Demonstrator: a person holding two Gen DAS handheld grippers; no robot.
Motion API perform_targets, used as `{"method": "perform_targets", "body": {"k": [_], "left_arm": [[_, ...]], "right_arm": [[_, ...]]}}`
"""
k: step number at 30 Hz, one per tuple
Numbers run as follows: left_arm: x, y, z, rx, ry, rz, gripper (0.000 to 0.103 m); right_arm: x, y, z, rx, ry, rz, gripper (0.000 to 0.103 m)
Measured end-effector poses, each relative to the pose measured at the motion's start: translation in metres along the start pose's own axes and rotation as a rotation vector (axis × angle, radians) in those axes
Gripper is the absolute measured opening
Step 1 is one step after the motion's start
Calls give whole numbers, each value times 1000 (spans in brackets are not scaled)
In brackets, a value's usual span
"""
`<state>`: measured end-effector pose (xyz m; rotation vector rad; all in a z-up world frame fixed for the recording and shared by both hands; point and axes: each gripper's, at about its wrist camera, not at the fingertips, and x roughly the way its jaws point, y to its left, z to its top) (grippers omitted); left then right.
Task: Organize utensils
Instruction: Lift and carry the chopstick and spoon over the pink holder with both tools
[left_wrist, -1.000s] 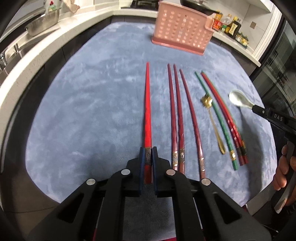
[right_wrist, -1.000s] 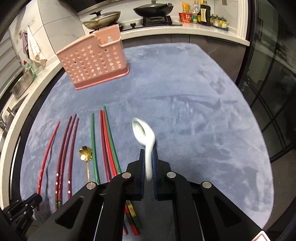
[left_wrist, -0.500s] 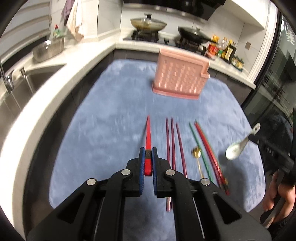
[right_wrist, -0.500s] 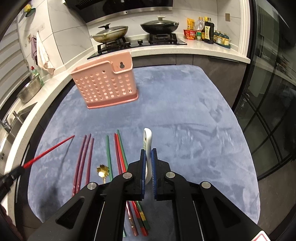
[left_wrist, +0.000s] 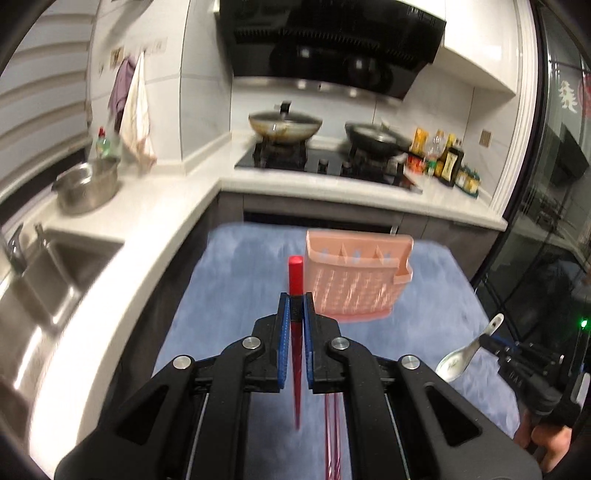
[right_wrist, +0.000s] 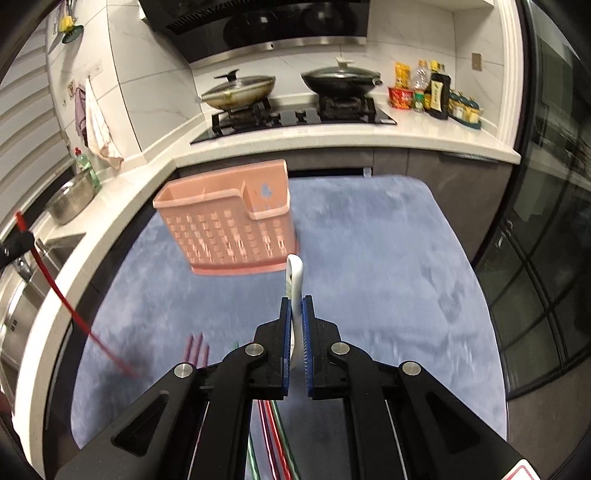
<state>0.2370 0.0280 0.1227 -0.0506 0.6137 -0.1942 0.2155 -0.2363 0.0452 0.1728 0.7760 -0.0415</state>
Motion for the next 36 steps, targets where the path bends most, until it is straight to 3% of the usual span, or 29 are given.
{"method": "perform_targets", "body": {"k": [12,18,22,36], "left_arm": [[-5,-35,121,21,-230,-50,7],[13,-48,164,15,-297,-46,7],[37,-49,169,6,-269,-37,7],[115,-29,126,-31,-106,-1,7]], "right_arm": [[32,6,101,9,-73,53,6],[54,13,139,4,-99,49,6],[79,13,147,5,-84,46,6],[146,19,129,-18,26,28,6]]}}
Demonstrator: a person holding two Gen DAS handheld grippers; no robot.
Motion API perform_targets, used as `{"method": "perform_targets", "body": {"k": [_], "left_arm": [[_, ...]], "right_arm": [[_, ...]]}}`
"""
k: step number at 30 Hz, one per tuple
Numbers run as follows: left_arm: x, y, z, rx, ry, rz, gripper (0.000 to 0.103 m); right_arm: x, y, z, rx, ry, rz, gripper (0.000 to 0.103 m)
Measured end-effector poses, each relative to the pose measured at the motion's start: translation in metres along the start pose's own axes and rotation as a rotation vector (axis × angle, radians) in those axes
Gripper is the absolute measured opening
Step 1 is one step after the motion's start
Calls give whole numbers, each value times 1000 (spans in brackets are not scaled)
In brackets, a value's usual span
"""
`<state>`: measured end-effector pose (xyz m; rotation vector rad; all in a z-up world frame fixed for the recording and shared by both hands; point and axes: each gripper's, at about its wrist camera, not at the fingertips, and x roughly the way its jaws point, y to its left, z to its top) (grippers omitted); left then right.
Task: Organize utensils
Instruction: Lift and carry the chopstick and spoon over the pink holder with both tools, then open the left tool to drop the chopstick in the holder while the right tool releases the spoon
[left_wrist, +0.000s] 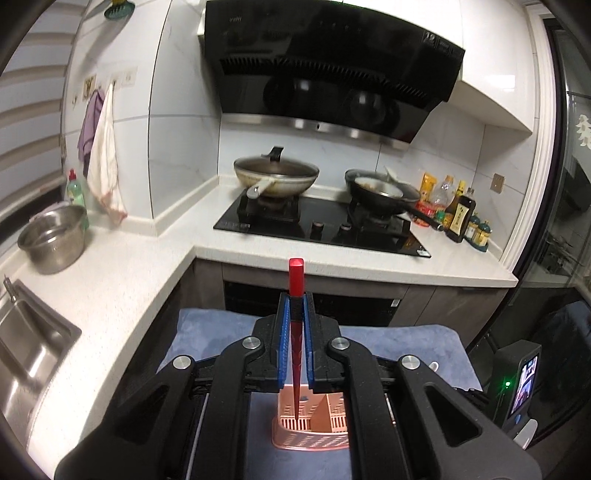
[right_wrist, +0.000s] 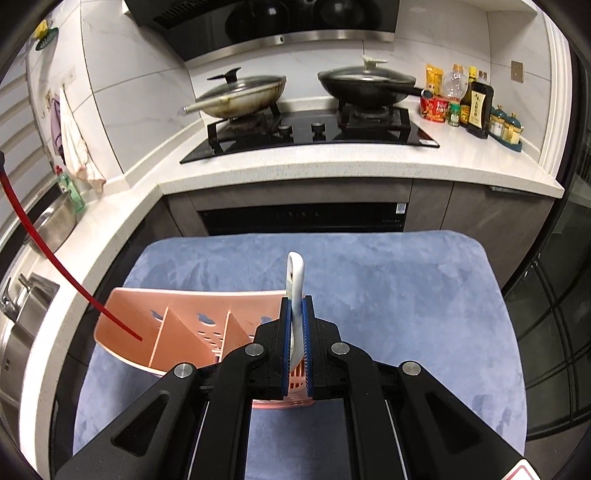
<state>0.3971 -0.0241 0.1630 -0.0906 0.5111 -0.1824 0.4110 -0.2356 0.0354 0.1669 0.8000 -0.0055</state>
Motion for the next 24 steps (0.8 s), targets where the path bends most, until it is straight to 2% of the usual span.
{"method": "perform_targets", "body": {"k": [3,4,5,6,7,12,14,18,24], "left_arm": [[5,4,-6,-4,19,-1,8],[7,5,-7,-5,21,4,13],[7,6,-8,-7,23,14,21],[7,8,-9,-10,25,25,41],[6,10,-10,-19,19,40,52],[-2,17,-9,-30,11,52,53],[-6,19,-10,-33,15,51,53],[-18,23,-16,-33,16,57,54],[-46,33,-48,-39,41,67,60]], "right_arm": [[3,2,-2,-10,8,-1,7],[1,3,-2,-15,-3,-2,7],[-1,4,-2,-21,-11,-7,10],[-3,6,-2,-33,-18,-14,11],[-5,7,-2,-38,-23,-19,11],[-17,4,-1,-22,-36,-12,14],[-24,3,-1,-17,-45,-12,23],[-42,1,-8,-23,-59,-13,26],[-76,-6,-42,-39,-49,-19,29]]}}
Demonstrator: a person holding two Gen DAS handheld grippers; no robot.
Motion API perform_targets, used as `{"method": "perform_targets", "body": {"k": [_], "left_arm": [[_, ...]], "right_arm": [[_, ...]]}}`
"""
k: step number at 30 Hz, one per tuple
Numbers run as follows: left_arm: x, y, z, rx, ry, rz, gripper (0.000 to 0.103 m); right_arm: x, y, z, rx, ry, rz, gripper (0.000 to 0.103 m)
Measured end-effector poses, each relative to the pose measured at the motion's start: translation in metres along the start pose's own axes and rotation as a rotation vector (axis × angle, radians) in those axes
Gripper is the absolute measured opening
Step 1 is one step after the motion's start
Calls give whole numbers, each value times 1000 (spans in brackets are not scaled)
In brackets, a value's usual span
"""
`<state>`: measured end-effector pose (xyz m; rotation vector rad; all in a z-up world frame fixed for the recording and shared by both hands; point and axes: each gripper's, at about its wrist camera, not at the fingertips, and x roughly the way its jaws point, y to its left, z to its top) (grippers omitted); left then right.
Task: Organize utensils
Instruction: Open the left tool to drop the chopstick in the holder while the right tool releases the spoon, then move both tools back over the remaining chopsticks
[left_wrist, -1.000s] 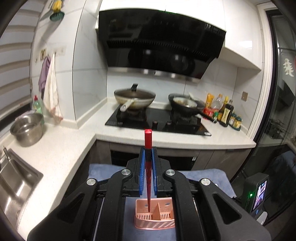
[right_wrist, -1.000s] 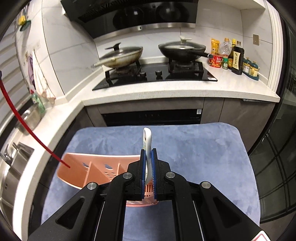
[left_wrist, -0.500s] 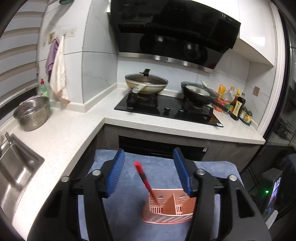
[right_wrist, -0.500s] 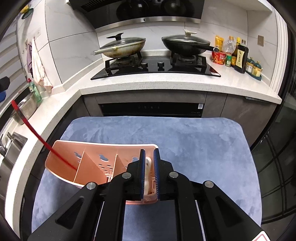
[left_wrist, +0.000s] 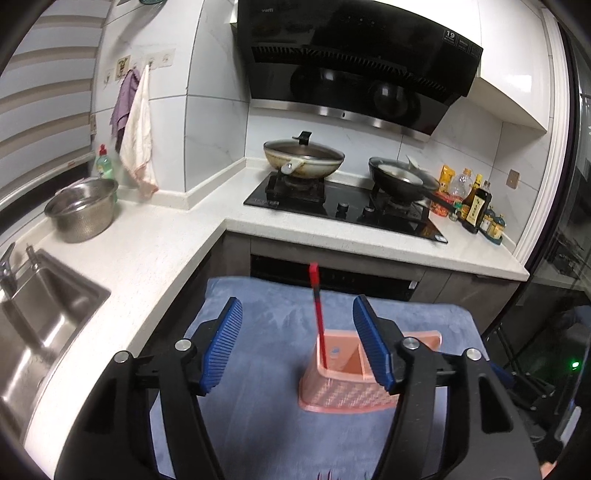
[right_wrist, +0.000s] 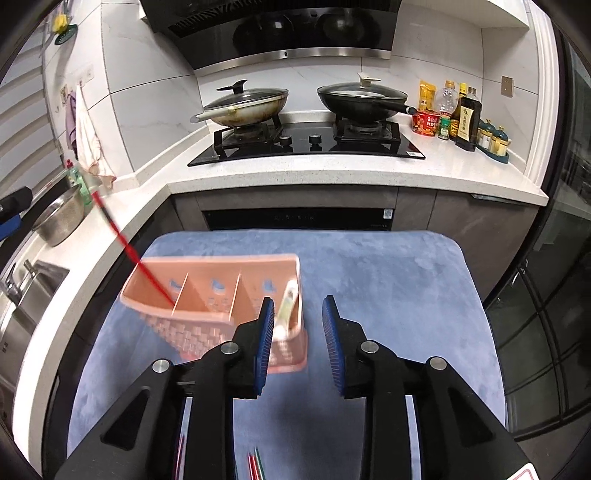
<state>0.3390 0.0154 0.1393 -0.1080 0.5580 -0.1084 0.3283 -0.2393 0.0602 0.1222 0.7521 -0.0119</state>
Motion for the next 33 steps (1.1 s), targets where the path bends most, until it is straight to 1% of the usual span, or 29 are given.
{"method": "perform_targets", "body": {"k": [6,7,9,12,14,16,20,23,26,33], "left_arm": [[-21,11,-55,1,77,0,60],[-26,15,-70,-8,97,-8,60],[-32,20,-91,-19,127,-13,61],[-41,29,-136,-44,193,-14,61],[-44,34,-158,-61,234,-18,61],[-47,36,-185,-60,288,-12,61],[-55,37,-226,-61,354,-14,61],[-61,32,-251,-25,386,-6,61],[-67,29,-269,-4,406,-12,61],[-77,28,-301,21,449,-33,61]], "right_arm": [[-39,-5,-57,-20,25,-23,32],[-45,-6,-68,-22,30,-27,34],[-55,-7,-91,-25,49,-35,36],[-69,-7,-125,-29,69,-65,37],[-77,-7,-148,-31,83,-82,37],[-83,-8,-173,-20,113,-78,37],[-91,-4,-214,-35,164,-84,37],[-93,-2,-239,-42,195,-86,37],[-94,-2,-257,-45,218,-94,37],[-95,-6,-282,-22,247,-87,37]]}}
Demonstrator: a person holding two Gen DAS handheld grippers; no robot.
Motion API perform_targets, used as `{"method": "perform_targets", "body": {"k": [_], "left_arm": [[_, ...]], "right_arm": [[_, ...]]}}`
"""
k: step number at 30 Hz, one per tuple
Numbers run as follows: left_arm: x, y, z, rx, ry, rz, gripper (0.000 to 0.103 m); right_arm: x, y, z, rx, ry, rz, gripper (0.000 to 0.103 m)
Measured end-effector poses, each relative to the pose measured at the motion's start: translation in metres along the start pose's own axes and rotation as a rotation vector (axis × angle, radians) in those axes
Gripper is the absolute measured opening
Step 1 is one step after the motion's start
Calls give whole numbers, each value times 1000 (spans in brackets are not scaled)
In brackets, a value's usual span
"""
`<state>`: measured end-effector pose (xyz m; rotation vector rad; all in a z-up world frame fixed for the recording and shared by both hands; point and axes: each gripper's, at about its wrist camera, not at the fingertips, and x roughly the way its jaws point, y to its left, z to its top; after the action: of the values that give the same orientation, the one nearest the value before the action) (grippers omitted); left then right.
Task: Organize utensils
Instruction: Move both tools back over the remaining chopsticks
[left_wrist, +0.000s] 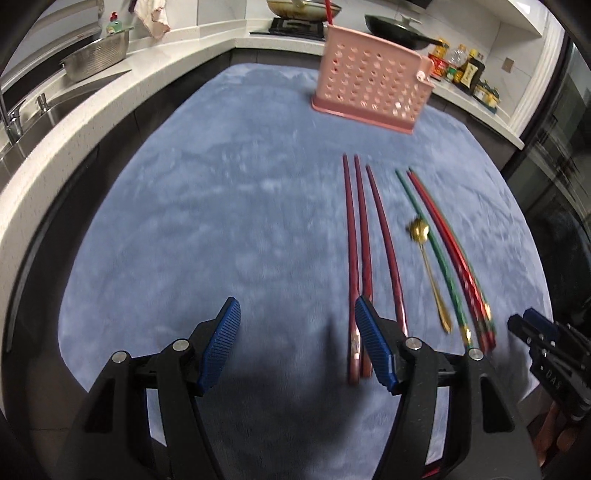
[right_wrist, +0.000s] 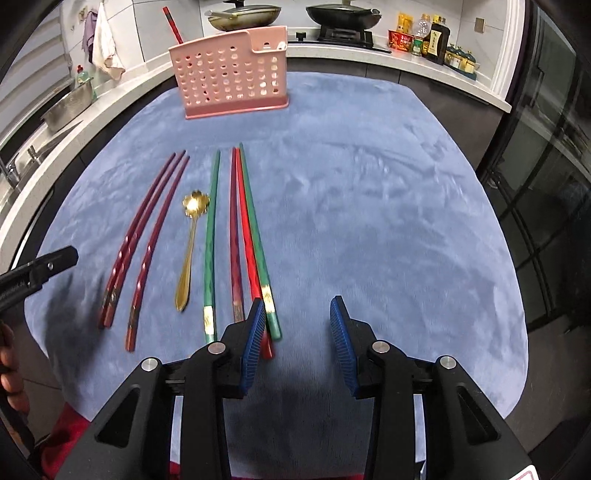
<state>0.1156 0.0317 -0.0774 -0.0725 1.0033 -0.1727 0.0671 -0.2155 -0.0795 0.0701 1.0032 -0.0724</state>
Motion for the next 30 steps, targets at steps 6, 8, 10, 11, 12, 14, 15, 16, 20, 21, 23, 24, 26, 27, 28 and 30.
{"method": "perform_targets", "body": {"k": [6,8,10,11,12,14,15,16,20,21,23,24,26,27,28,30], "left_arm": [[4,-10,-18,55,23,-5,61],[8,-12,-21,56,40,-12,61],[11,-12,-22,56,47,-11,61],[12,-13,-22,58,48,-9,61],[12,-13,-23,58,48,-4,61],[15,-12,-23,56,55,1,61],[17,-11,-24,52,61,4,61],[18,-10,-24,48,65,3,61],[22,-6,-24,26,77,0,61],[22,-6,-24,25,76,2,61],[23,-6,-24,26,75,4,61],[23,-6,-24,27,76,5,61],[23,-6,-23,29,75,7,61],[23,-6,-23,29,74,7,61],[23,-6,-23,29,75,6,61],[24,-7,-23,30,75,4,61]], "right_arm": [[5,-1,-7,12,11,3,37],[7,-2,-7,18,15,5,37],[9,-2,-7,19,20,4,37],[10,-2,-7,19,23,6,37],[12,-2,-7,18,27,8,37],[15,-2,-8,16,35,8,37],[16,-2,-8,17,37,11,37],[16,-1,-9,17,40,13,37],[18,-1,-9,17,40,15,36],[19,-1,-8,16,39,15,36],[20,-1,-8,15,36,11,36],[20,-2,-7,16,35,10,36],[22,-4,-6,21,33,6,36],[22,-5,-6,25,34,4,36],[24,-6,-5,31,39,10,36],[25,-6,-5,34,45,20,33]]}}
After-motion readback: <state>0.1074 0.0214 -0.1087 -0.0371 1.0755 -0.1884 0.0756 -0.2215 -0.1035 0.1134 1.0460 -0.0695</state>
